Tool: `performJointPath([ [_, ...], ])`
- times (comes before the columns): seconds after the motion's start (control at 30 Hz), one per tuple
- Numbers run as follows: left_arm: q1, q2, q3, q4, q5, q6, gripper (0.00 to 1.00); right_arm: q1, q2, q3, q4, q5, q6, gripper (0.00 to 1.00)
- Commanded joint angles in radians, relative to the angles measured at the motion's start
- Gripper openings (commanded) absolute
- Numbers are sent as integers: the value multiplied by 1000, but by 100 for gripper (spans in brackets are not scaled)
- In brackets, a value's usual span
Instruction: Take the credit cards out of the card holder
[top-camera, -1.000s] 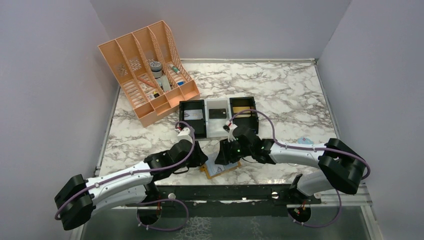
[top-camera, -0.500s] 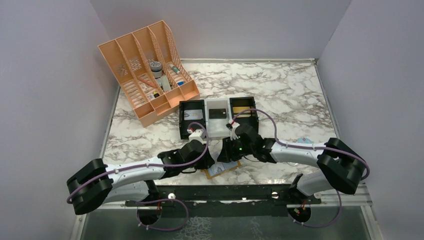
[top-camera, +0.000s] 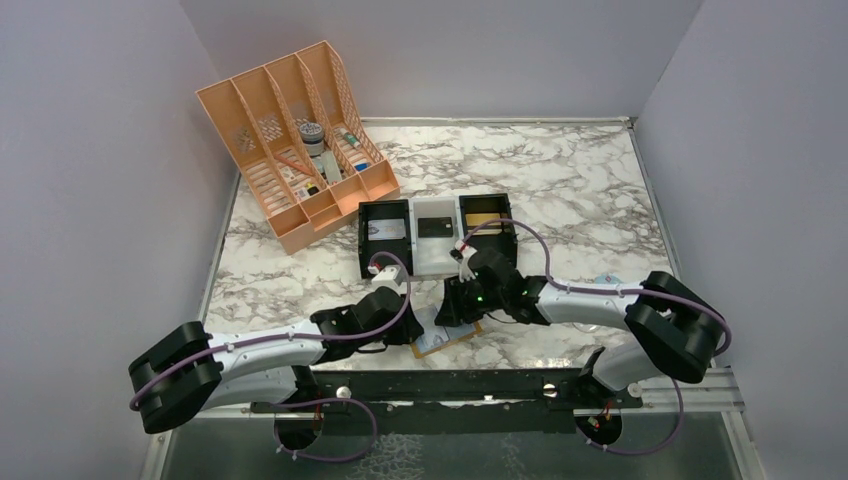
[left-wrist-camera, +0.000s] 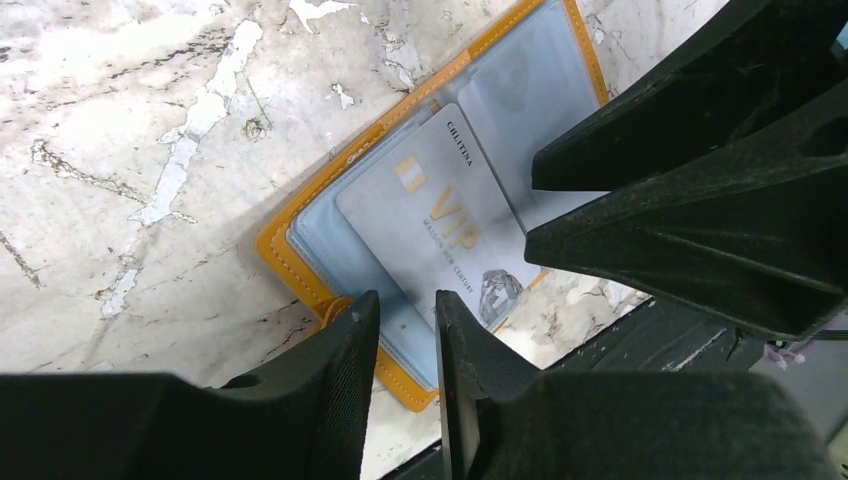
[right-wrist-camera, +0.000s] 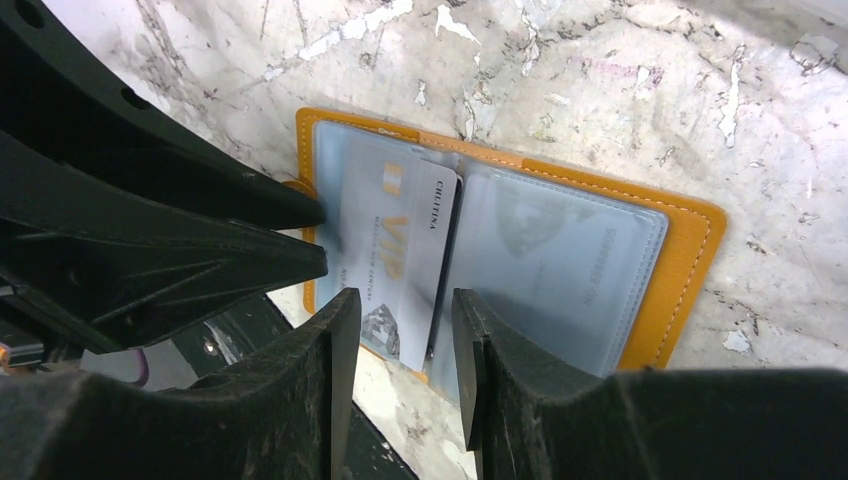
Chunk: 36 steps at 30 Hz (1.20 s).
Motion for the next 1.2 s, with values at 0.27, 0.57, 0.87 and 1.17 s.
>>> performJointPath([
  [0.27,-4,21,-16,-35,-12,-6,32,-4,55,11,18,-36,-16,39],
  [0.57,-4,25,-17,-76,-5,-3,33,-4,78,-7,40,-36,-3,39],
  [0.87,-4,31,-19,-102,-6,-1,28,-4,60,-14,37,-22,-1,36],
  [1.17,-5,42,-15,-108,-11,-2,22,-7,52,-37,89,-60,27,28],
])
